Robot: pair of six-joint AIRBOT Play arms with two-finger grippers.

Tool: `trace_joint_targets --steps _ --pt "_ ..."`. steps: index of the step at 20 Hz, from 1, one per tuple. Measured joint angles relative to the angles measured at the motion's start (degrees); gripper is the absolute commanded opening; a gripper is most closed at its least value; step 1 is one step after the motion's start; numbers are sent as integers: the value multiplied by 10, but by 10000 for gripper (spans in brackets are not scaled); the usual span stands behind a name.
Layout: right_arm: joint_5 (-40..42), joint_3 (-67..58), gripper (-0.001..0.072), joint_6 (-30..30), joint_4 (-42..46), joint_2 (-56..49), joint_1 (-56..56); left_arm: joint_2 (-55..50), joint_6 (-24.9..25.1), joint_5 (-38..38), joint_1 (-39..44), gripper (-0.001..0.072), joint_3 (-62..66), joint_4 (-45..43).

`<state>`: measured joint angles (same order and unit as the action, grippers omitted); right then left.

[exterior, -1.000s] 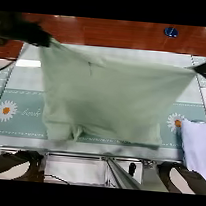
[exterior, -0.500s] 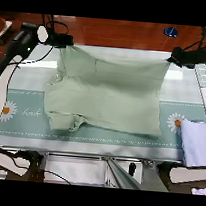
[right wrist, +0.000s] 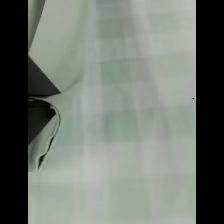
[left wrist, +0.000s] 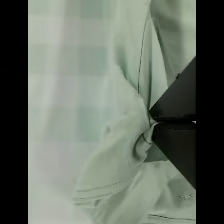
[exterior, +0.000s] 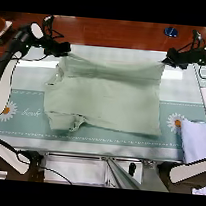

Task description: Fold the shirts.

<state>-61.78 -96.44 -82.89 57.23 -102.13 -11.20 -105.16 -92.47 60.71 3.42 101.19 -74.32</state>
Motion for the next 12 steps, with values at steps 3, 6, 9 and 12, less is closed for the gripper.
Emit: trace_joint_targets --steps 3,6,9,12 --pt "-50 -2 25 12 0 4 -5 0 40 80 -12 20 7 9" --pt "-122 2 25 24 23 7 -9 0 84 156 -14 20 4 15" --pt "-160 29 25 29 49 8 -10 -4 103 193 -15 20 -9 17" --pt "-166 63 108 32 61 9 -2 -8 104 227 -15 123 -27 19"
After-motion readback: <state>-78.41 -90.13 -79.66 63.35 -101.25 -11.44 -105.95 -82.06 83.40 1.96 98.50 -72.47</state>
